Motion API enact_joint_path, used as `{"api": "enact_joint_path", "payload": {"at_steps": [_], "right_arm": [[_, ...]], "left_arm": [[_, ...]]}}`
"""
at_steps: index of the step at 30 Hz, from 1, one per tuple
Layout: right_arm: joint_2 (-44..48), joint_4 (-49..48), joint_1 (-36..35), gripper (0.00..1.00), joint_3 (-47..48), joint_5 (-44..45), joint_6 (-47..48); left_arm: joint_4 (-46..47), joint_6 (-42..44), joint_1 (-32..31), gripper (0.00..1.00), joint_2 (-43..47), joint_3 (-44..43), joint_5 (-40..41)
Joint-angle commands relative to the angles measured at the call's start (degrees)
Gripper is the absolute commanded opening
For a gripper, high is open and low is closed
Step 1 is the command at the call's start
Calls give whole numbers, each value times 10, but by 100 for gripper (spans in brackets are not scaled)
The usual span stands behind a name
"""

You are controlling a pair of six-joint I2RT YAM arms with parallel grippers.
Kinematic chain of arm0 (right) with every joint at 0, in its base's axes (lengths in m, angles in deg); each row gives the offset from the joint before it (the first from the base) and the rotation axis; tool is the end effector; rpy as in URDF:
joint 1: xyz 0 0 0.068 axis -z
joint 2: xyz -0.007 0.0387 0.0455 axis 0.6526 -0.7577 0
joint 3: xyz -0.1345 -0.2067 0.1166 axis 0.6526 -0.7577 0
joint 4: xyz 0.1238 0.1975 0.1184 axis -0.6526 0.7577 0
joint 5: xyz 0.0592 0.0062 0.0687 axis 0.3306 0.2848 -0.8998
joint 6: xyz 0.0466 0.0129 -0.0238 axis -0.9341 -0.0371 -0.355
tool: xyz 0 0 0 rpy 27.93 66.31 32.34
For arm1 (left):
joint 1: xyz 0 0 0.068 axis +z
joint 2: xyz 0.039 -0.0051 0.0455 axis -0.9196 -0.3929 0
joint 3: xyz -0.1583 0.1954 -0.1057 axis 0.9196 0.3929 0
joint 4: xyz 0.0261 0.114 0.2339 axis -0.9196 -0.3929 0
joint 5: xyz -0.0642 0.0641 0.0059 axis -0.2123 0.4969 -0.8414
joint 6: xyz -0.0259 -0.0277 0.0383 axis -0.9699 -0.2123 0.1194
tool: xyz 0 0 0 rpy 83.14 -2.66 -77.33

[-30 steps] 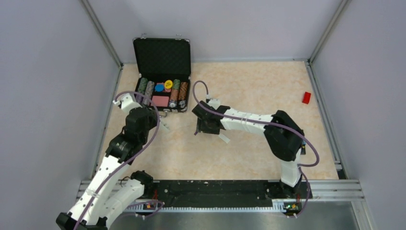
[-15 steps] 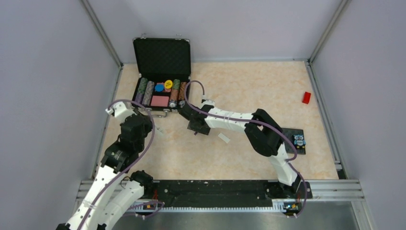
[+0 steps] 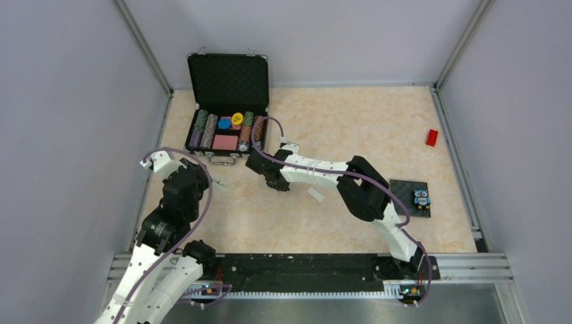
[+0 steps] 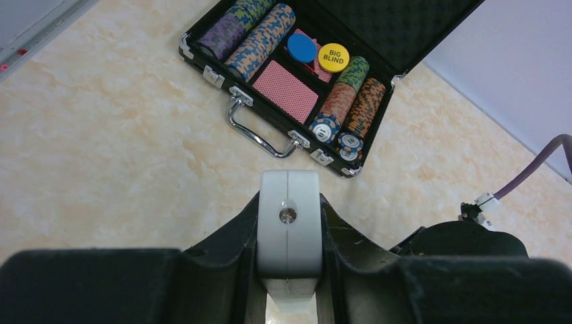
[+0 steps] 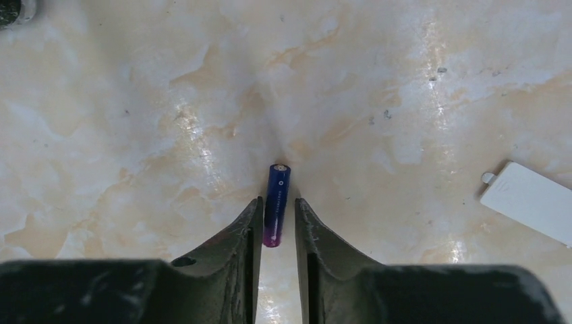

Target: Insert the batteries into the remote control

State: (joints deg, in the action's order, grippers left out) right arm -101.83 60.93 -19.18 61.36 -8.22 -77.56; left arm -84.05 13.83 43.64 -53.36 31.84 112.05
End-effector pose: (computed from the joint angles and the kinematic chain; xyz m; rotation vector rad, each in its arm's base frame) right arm 0.2423 0.3858 0.1647 0.3864 2.5785 0.0528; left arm 0.1107 -0.0254 0.3197 -0.6776 1.7609 -0.1774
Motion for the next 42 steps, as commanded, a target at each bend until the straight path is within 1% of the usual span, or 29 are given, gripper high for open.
{"api": "enact_joint_path", "payload": {"at_steps": [1,3,4,6,8,11,12,13,17,18,20,22,25,26,28,30,33,36,39,42], "right_arm": [[-29,31,-9,20,5,7,-4],[-28,31,-8,20,6,9,9],[-28,30,-6,21,5,8,16],[-29,24,-1,28,1,3,31],[-31,8,3,33,-9,-4,49],[-41,-9,5,33,-14,-13,75],[-47,-10,5,31,-16,-17,79],[-52,-10,6,27,-19,-21,81],[-50,-21,7,8,-52,-25,89],[-44,-28,8,5,-63,-24,94],[-20,-51,14,0,-89,-27,113],[26,-99,23,0,-129,-40,142],[125,-168,39,0,-194,-60,197],[161,-181,46,0,-209,-68,220],[243,-187,58,0,-233,-78,258],[313,-186,73,0,-257,-80,291],[418,-198,105,0,-294,-95,343],[493,-210,135,0,-303,-153,408],[542,-224,141,0,-296,-203,467],[588,-269,141,1,-318,-265,508]], "left_arm": [[6,0,2,0,13,6,7],[5,-3,2,0,14,7,3],[6,-2,2,0,13,7,0],[8,-3,2,0,12,10,-9],[10,-4,2,0,11,12,-15],[13,-6,2,0,11,16,-18],[14,-8,3,0,10,17,-18],[15,-9,2,0,9,18,-18],[21,-11,2,0,2,22,-20],[25,-12,2,0,0,24,-24],[40,-12,2,0,-6,31,-44],[60,-10,2,0,-15,41,-76],[103,-6,2,0,-35,51,-146],[135,-2,2,0,-41,54,-181],[211,18,2,0,-56,66,-281],[302,29,2,0,-74,77,-404],[408,18,2,0,-121,71,-533],[453,-7,1,0,-184,33,-625],[485,-34,1,0,-241,-7,-681],[532,-60,1,0,-293,-44,-747]]}}
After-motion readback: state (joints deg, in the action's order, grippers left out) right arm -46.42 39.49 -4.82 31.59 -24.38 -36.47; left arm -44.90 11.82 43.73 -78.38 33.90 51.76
